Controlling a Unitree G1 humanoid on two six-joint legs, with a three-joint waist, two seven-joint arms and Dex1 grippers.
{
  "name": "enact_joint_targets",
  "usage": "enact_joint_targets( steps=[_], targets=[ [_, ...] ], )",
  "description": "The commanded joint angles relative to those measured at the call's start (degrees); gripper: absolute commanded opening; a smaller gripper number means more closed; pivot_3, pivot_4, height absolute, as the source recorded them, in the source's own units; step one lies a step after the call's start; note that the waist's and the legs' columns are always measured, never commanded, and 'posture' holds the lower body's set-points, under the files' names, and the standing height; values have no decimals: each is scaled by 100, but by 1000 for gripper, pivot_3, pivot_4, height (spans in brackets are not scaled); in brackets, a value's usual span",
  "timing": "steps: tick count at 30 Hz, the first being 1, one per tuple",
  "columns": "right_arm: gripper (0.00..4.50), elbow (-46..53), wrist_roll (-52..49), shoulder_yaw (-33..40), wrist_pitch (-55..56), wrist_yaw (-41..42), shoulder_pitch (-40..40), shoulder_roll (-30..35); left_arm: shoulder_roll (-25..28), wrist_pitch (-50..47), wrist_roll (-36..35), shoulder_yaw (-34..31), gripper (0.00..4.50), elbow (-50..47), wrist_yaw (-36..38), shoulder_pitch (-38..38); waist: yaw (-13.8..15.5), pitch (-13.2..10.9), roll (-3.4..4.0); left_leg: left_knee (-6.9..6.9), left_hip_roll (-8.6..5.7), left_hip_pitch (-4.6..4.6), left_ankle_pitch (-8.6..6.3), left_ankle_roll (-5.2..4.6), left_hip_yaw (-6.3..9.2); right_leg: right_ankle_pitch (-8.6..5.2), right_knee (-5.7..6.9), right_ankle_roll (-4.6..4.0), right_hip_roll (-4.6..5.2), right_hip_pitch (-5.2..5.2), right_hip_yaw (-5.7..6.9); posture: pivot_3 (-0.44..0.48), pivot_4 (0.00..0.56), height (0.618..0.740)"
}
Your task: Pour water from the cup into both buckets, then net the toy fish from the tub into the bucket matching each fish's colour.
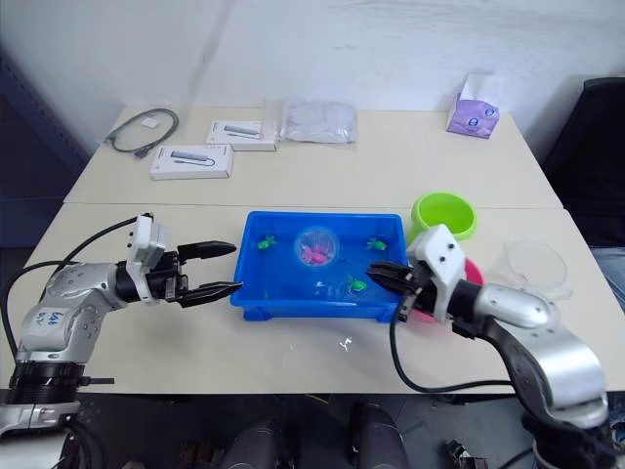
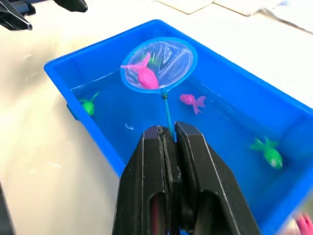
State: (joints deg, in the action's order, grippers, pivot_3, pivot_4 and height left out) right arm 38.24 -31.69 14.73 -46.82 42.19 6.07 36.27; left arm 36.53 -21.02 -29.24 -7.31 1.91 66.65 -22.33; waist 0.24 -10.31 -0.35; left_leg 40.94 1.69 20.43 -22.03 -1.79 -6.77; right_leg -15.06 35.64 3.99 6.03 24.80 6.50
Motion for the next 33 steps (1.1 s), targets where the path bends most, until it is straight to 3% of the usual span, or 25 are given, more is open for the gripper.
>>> enact_joint_targets(
  steps=[1, 7, 11, 16, 22, 28, 33],
  targets=[
    [0, 495, -320, 1041, 105, -293, -431, -33, -239, -25, -184, 121, 4417, -350, -140, -230, 1, 0, 0, 0, 0, -1, -1, -1, -1, 1, 0, 1, -1, -2, -1, 0, 150, 740],
    [0, 643, -48, 2475, 954, -489, -1652, -191, -493, -151, -176, 435, 4417, -356, -100, -557, 34, 0, 0, -4, 0, -5, -1, -1, -7, 2, -2, 4, -41, -7, -5, 0, 150, 740],
    [0, 513, 263, 3003, 1619, -430, -2347, -297, -590, -209, -215, 504, 4417, -263, -83, -679, 36, 1, 0, -5, 2, -14, -1, 0, -16, 1, -8, 3, -48, -7, -19, 0, 150, 740],
    [0, 0, 1180, 2977, 3157, -30, -3269, -422, -667, -215, -147, 680, 4417, -138, 83, -794, 34, 1, 0, -5, 3, -24, -1, 1, -22, 0, -10, 2, -51, -10, -29, 0, 150, 740],
    [0, -819, 2427, 2468, 4921, -376, -3503, -635, -808, -16, -102, 722, 4417, 39, 113, -962, 32, 1, 1, -2, -1, -26, 0, 0, -26, 1, -9, 2, -49, -12, -36, 0, 150, 740],
    [0, -1686, 3990, 2265, 7210, -1168, -3513, -529, -882, 188, -27, 712, 4417, 168, 110, -1066, -25, 0, 2, -7, 4, -26, 4, 10, -24, -1, -9, -1, -47, -9, -36, 0, 150, 740],
    [0, -2208, 5719, 2418, 8758, -2341, -3655, -392, -865, 230, -23, 686, 4417, 175, 112, -1028, -32, 0, 3, -7, 7, -29, 8, 19, -23, -3, -7, -2, -46, -11, -39, 0, 150, 740]
  ],
)
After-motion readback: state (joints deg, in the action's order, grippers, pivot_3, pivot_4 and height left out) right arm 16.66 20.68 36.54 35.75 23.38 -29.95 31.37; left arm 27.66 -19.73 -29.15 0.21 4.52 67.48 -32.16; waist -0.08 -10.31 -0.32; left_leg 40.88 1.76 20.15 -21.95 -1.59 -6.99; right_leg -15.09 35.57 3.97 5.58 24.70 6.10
